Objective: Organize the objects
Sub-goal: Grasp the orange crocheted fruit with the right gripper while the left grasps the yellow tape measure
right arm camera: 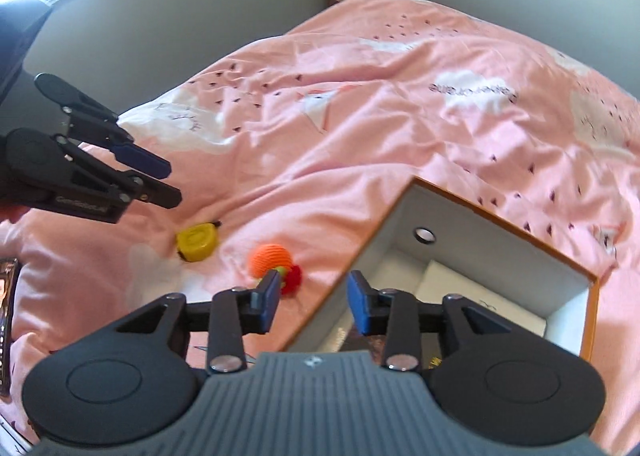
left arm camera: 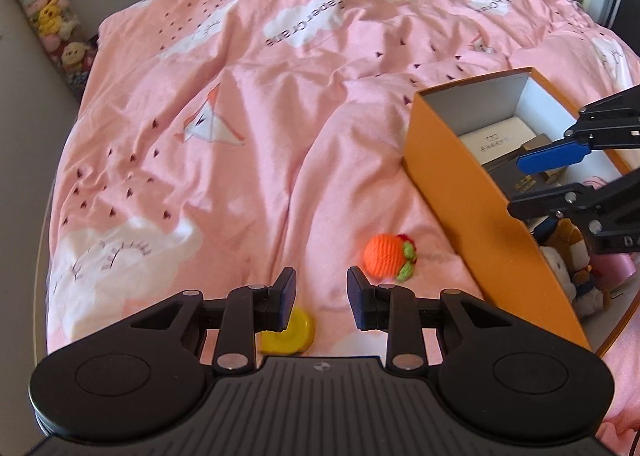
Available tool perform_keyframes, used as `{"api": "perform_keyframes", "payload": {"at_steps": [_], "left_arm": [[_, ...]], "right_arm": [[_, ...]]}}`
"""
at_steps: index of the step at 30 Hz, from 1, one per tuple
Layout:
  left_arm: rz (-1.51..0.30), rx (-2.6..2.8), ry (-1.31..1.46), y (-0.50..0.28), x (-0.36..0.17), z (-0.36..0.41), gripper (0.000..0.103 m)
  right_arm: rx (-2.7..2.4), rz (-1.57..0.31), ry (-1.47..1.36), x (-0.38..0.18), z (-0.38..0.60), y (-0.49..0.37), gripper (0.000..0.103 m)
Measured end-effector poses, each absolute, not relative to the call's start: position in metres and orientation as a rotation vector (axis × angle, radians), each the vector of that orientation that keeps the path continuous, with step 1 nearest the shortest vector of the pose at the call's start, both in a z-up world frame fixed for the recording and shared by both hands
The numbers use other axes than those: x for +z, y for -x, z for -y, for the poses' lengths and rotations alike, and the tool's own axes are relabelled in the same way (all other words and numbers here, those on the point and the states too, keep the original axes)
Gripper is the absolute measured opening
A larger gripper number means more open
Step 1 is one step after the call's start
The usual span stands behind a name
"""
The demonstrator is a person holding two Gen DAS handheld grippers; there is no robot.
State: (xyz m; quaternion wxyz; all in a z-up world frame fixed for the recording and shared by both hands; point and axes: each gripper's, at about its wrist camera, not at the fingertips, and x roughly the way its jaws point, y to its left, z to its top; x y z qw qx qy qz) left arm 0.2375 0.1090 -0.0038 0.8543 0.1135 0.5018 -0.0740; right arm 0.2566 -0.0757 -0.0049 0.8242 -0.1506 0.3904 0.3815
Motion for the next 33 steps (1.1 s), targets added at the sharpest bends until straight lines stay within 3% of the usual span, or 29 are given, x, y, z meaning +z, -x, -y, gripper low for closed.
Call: {"api": "perform_keyframes", "payload": {"at_steps": [7, 23, 33], "left_arm": [[-1.062, -0.139, -0.237, -0.225, -0.008, -0.126, 0.043], [-1.182, -0.313, -0.241, -0.247, -0.068, -0.166, 0.057], [-1.315, -0.306, -0.199, -0.278, -0.118, -0.179, 0.066]], "right_arm": [[0.888, -0.829, 0.407, -0.007, 0.029, -0.244, 0.049], [0.862, -0.968, 0.742, -0.078, -0.052, -0.275, 0.049], [0.868, -1.082, 0.695, -0.104, -0.067, -0.301, 0.048]]}}
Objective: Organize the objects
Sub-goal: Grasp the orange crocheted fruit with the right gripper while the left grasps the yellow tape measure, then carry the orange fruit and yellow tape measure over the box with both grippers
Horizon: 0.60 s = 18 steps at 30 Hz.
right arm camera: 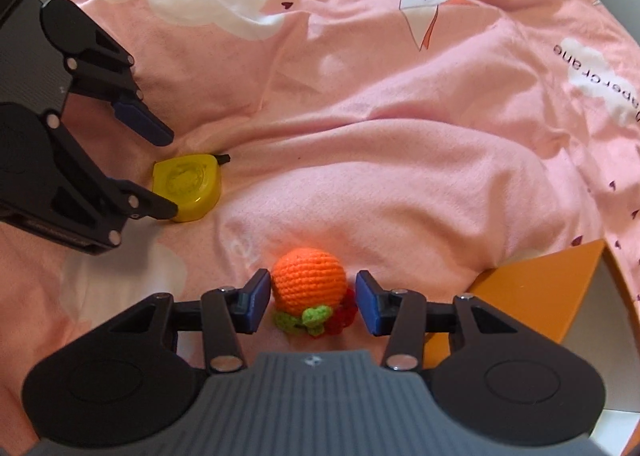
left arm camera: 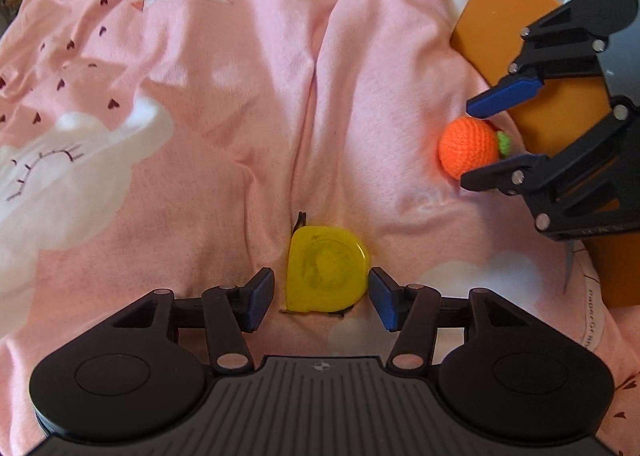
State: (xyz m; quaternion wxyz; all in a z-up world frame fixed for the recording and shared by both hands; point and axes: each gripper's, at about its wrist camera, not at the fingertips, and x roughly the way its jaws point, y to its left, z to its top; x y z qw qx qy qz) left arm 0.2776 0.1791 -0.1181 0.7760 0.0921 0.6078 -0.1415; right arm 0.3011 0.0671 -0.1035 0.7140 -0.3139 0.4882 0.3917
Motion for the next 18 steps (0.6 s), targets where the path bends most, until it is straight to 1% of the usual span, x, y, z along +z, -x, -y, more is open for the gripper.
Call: {"api": "perform_keyframes", "payload": {"at_steps": [3, 4, 12, 13, 15, 18], "left_arm": [[-1.325, -0.311, -0.162, -0.281, -0.124, -0.182, 0.068], [-1.325, -0.313, -0.158, -0.281, -0.126, -0.183, 0.068], [-1.324, -0.328, -0.123, -0.276, -0.140, -0.188, 0.069], [-1.322, -0.328, -0.119, -0.275, -0.140, -0.189, 0.067], [-1.318, -0.339, -0.104, -0.273, -0.139, -0.190, 0.058], [-1.312, -0.330, -0.116, -0.268, -0.137, -0.189, 0.057]], "right_arm": [[0.872, -1.078, 0.709, -0.105, -0.070, -0.299, 0.047], [0.876, -1.075, 0.716, -0.107, -0.070, -0.299, 0.045], [0.880, -1.076, 0.726, -0.112, -0.068, -0.305, 0.044], [0.878, -1.076, 0.724, -0.112, -0.067, -0.305, 0.044], [0.873, -1.071, 0.723, -0.113, -0.067, -0.304, 0.044], [0.870, -1.053, 0.725, -0.112, -0.067, -0.302, 0.044]]}}
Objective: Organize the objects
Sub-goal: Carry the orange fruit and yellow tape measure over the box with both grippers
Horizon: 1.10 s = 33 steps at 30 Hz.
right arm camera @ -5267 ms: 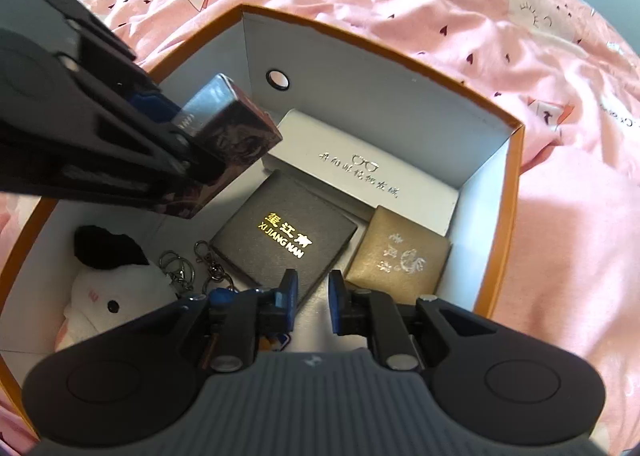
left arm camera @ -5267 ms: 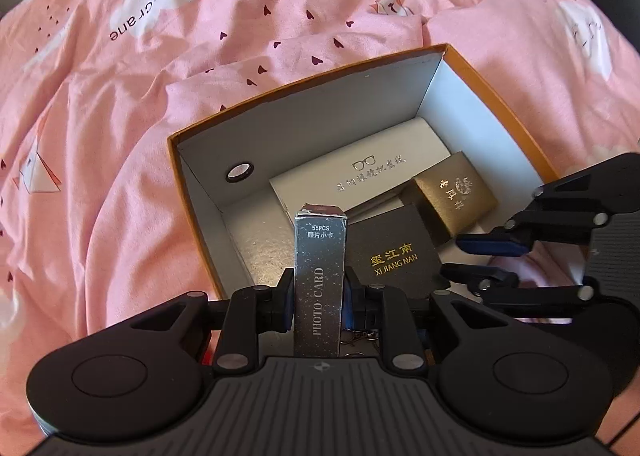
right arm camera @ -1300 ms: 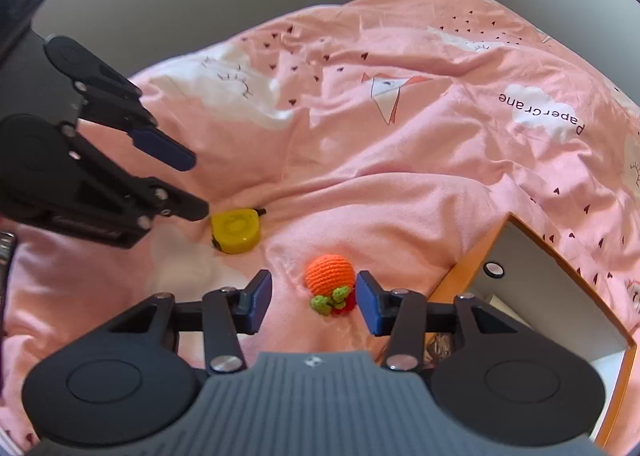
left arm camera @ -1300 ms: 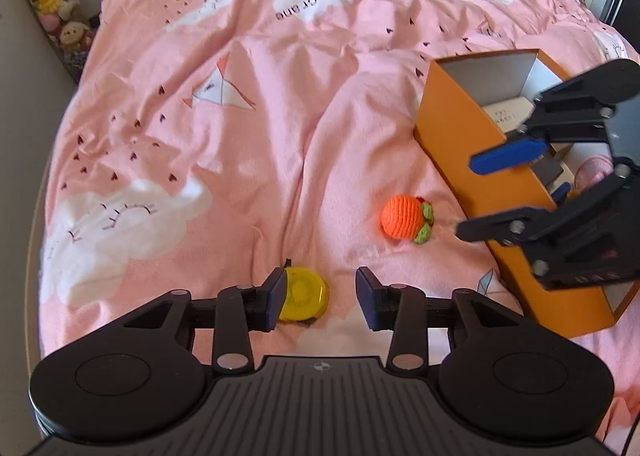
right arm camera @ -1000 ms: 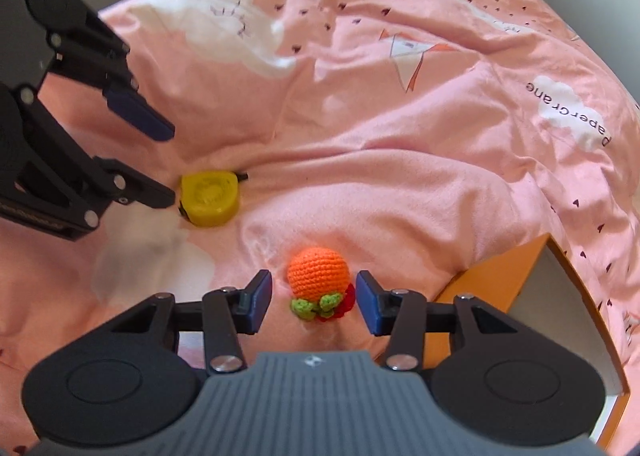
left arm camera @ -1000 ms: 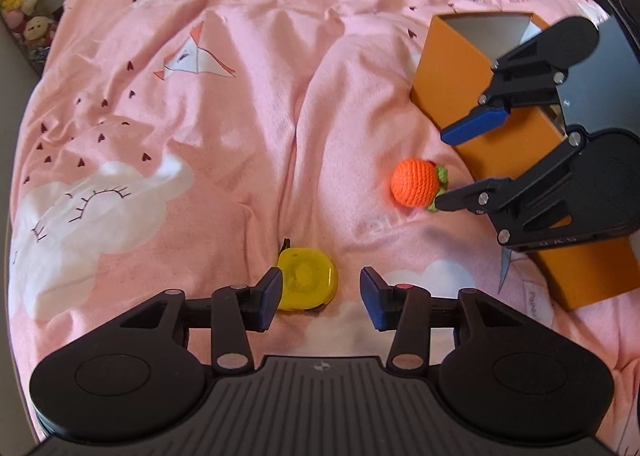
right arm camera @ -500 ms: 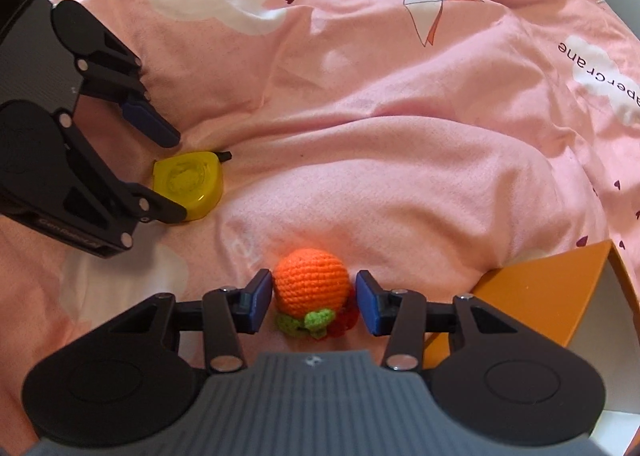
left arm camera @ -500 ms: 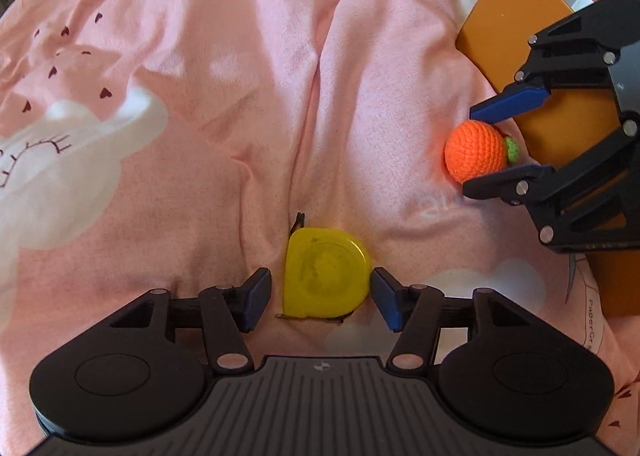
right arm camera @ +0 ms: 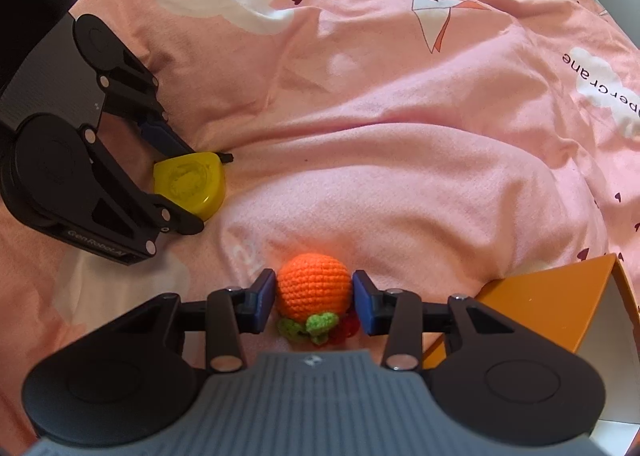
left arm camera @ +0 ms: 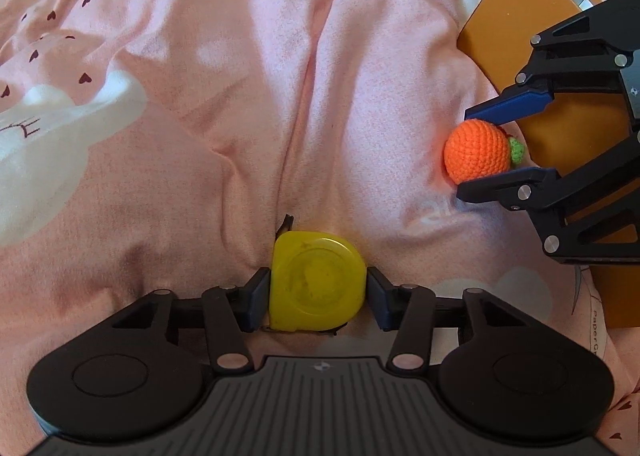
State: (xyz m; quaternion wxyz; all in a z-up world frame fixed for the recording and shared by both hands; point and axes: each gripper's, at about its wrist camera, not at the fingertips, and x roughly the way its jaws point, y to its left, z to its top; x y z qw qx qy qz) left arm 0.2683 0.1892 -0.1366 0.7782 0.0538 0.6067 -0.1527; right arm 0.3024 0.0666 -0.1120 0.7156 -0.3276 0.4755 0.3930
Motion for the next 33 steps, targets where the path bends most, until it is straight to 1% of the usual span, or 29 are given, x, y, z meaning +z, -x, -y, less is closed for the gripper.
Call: {"api": "perform_keyframes", "payload": {"at_steps": [7, 15, 22, 23, 26, 33], "left_arm": [[-1.268, -0.306, -0.120, -0.250, -0.116, -0.190, 0.057], [-1.174, -0.288, -0.092, -0.221, -0.067, -0.189, 0.057], [-1.087, -0.309, -0.102, -0.204, -0.020, -0.155, 0.057], [-1.079, -0.312, -0.109, -0.212, -0.014, -0.138, 0.057], [-1.050, -0.324, -0.134, -0.212, 0.002, -0.125, 0.057], [-0.990, -0.370, -0.185, -0.216, 0.027, -0.094, 0.057]], "right_arm": [[0.868, -1.008, 0.679, -0.097, -0.057, -0.296, 0.043], [0.903, -0.908, 0.611, -0.050, -0.043, -0.274, 0.043], [0.872, -0.816, 0.586, -0.013, -0.015, -0.257, 0.043], [0.860, -0.805, 0.581, -0.008, -0.008, -0.255, 0.043], [0.821, -0.782, 0.565, 0.005, 0.014, -0.253, 0.043], [0.711, -0.798, 0.554, 0.015, 0.076, -0.254, 0.043]]}}
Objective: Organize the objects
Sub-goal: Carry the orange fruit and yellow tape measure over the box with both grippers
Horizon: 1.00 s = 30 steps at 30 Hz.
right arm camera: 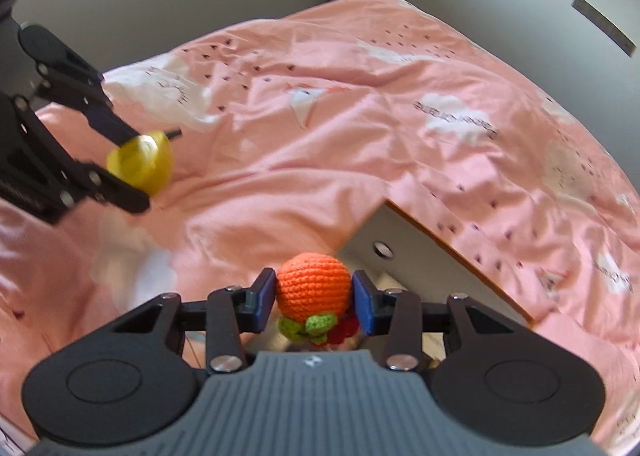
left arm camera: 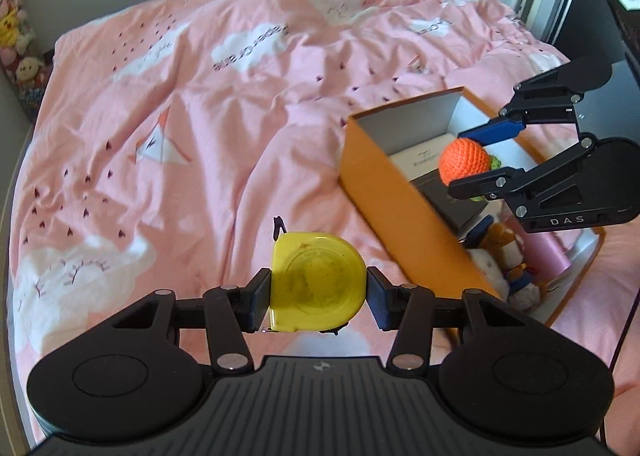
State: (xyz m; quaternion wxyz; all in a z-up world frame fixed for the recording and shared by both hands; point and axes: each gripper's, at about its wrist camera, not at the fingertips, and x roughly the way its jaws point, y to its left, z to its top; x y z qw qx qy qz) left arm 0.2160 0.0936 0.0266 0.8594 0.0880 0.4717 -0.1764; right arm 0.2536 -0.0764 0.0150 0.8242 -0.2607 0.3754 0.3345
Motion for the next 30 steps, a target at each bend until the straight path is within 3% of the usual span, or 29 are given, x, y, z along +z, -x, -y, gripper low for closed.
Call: {"api": "perform_keyframes", "payload": {"at_steps": [12, 30], "left_arm": [[-0.946, -0.512, -0.288, -0.244, 0.032, -0.009, 0.057], [-1.009, -0.609, -0.392, -0.288, -0.008, 0.058, 0.057]], "right_arm": [[0.537, -0.932, 0.542, -0.020, 0.176, -0.284, 0.043], [0.607, -1.156, 0.578, -0.081, 0.166, -0.324, 0.044]]}}
